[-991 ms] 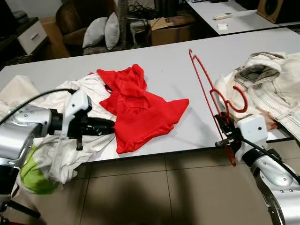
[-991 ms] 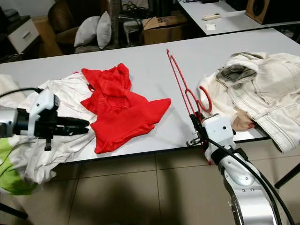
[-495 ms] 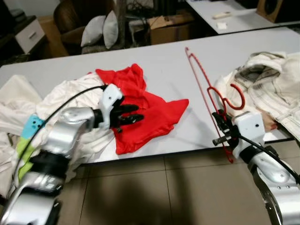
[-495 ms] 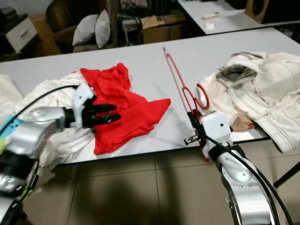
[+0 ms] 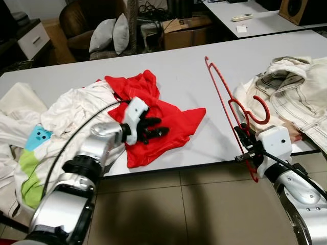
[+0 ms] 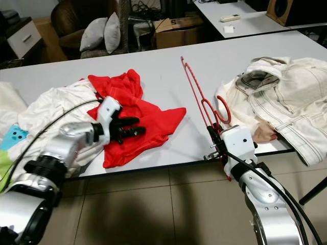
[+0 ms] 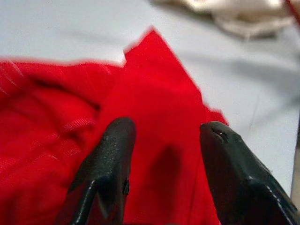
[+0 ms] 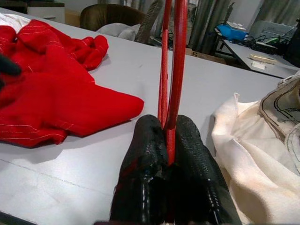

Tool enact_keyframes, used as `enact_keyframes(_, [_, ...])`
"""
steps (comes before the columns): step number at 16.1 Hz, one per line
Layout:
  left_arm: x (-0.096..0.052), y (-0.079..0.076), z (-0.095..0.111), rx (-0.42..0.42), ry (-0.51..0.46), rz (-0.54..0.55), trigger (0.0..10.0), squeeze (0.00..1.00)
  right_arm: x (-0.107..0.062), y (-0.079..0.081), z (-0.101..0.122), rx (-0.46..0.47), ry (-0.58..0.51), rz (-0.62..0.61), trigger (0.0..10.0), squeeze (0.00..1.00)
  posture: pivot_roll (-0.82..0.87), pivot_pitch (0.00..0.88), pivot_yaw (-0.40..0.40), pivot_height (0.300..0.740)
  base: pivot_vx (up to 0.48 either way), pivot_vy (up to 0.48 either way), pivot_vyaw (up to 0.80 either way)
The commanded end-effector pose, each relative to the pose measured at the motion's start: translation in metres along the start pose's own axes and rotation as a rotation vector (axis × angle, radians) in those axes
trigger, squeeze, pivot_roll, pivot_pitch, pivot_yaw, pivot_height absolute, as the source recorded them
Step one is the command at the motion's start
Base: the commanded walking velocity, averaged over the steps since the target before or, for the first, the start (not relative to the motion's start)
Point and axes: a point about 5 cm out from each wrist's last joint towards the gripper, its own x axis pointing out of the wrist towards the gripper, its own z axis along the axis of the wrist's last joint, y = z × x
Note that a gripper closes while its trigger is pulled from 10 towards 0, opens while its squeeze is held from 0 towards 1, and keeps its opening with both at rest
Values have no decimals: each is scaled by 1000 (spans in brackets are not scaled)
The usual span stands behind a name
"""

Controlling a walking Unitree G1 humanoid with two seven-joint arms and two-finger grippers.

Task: Hang hanger

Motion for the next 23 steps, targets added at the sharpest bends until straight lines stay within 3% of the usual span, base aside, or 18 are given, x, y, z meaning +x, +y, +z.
enact_keyframes(1, [1,3,-2,42,31,33,10000,0,0,-2,6,-8,-19,1,10000,0,-130,0,158,740,0,0,0])
enact_keyframes(4, [6,6,-5,73,37,119,10000,0,0,-1,7,-11,-20,8,10000,0,-134,0,150,740,0,0,0])
enact_keyframes(9, [5,10,-7,142,61,167,10000,0,2,-2,7,-17,-22,18,10000,0,-140,0,149,740,0,0,0])
enact_keyframes(12, [0,20,-5,200,74,282,10000,0,1,-1,7,-19,-22,16,10000,0,-155,0,156,740,0,0,0])
enact_keyframes(14, [2,18,-10,172,97,276,10000,0,1,-2,7,-20,-21,17,10000,0,-160,0,155,740,0,0,0])
enact_keyframes(17, [4,18,-18,194,155,321,10000,0,2,-3,7,-22,-20,17,10000,0,-163,0,156,740,0,0,0])
enact_keyframes(19, [5,16,-20,183,166,313,10000,0,2,-3,7,-22,-20,17,10000,0,-164,0,156,740,0,0,0])
enact_keyframes(21, [9,7,-23,106,151,175,10000,0,2,-4,7,-23,-21,19,10000,0,-165,0,158,740,0,0,0])
enact_keyframes(22, [11,1,-23,64,134,69,7843,0,3,-4,7,-25,-22,21,10000,0,-163,0,159,740,0,0,0])
enact_keyframes(23, [10,-2,-23,71,133,15,4941,0,3,-4,7,-26,-22,21,10000,0,-163,0,159,740,0,0,0])
